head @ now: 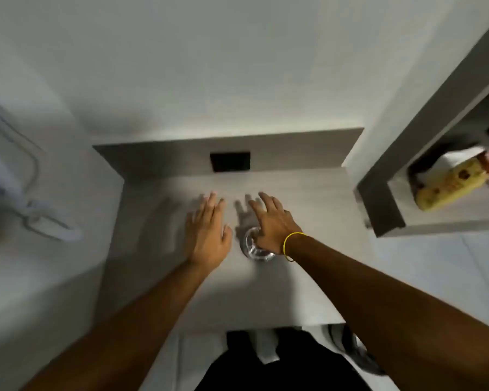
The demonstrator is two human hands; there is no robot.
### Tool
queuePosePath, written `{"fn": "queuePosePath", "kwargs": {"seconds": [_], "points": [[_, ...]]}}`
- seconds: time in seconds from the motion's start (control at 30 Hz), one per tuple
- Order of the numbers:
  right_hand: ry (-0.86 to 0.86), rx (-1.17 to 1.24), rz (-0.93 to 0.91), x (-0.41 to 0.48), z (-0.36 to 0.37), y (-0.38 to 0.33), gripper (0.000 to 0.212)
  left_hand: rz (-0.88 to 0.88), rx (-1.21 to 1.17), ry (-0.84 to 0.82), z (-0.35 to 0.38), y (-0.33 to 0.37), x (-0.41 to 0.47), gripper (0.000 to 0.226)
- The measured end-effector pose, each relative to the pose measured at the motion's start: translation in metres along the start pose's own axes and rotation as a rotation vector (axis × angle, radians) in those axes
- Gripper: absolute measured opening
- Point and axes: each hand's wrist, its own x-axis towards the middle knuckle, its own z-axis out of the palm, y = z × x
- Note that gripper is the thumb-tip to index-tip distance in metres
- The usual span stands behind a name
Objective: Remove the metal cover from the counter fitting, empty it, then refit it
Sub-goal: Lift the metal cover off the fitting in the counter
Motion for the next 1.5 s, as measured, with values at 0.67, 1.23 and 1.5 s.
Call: {"fn": "queuePosePath", "kwargs": {"seconds": [0.67,1.23,1.5], "points": [[-0.291,-0.193,-0.149,0.032,0.055,0.024,0.109,-0.109,0.019,-0.207,0.109,-0.016,-0.099,0.062],[-0.204,0.135,-0.015,0.014,0.038,0.058,0.111,-0.101,0.016,-0.177,0.112,-0.018,-0.1,0.065],[-0.132,0.06,0.145,-0.015,0.044,0.113,0.114,-0.101,0.037,-0.161,0.11,-0.016,-0.1,0.063]]}}
